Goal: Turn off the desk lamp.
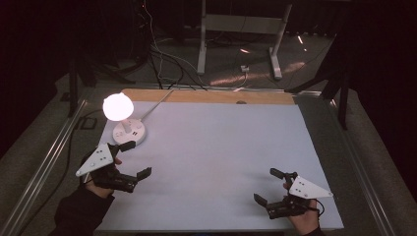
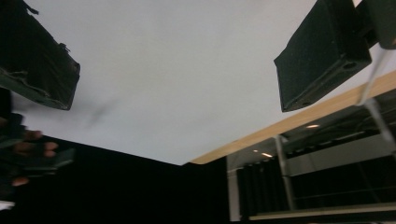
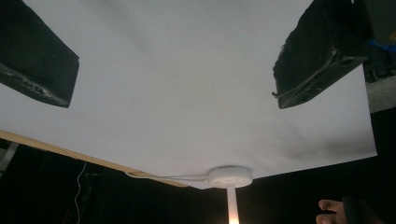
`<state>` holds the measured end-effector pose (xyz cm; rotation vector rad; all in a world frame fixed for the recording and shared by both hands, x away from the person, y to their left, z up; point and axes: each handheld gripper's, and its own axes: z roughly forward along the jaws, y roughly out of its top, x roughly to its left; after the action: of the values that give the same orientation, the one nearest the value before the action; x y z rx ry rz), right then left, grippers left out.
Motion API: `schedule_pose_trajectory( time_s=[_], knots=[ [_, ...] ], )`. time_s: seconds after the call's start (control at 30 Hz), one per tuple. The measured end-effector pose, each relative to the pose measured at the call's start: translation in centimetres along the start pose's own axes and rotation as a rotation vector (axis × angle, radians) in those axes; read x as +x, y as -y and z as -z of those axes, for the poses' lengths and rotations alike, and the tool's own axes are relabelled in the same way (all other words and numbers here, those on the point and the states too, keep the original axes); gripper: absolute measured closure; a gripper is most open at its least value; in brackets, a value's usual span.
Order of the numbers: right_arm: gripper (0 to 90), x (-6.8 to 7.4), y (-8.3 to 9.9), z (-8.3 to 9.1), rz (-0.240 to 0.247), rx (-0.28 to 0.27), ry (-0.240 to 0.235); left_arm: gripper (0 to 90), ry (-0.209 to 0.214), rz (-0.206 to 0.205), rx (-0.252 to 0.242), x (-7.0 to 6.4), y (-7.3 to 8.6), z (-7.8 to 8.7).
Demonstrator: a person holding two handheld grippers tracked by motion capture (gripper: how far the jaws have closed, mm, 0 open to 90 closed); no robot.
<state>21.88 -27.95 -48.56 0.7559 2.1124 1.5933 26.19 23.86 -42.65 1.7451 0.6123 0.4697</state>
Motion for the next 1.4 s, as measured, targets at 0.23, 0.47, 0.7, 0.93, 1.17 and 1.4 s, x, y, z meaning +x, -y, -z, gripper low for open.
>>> schedule_pose_trajectory(
  time_s=[0.23,0.47,0.7,0.93,1.17,1.4],
  knots=[
    [0.0,0.0,0.0,0.0,-0.003,0.003,-0.001,0.3,-0.049,0.018,0.017,1.1,0.1,-0.3],
    [0.0,-0.1,0.0,0.0,-0.001,0.003,-0.003,0.3,-0.122,0.054,0.042,2.3,0.1,-0.9],
    [0.0,-0.1,0.0,-0.1,-0.001,0.004,-0.007,0.3,-0.229,0.103,0.041,3.9,0.5,-1.8],
    [0.0,-0.1,0.0,-0.1,-0.003,0.001,-0.009,0.3,-0.308,0.163,0.034,5.4,1.5,-2.6],
    [0.0,-0.1,0.0,0.0,-0.003,0.0,-0.01,0.4,-0.426,0.225,0.087,6.9,2.6,-3.0],
    [0.0,-0.1,0.0,0.0,-0.005,0.0,-0.015,0.5,-0.522,0.277,0.135,8.6,3.6,-2.9]
  ],
)
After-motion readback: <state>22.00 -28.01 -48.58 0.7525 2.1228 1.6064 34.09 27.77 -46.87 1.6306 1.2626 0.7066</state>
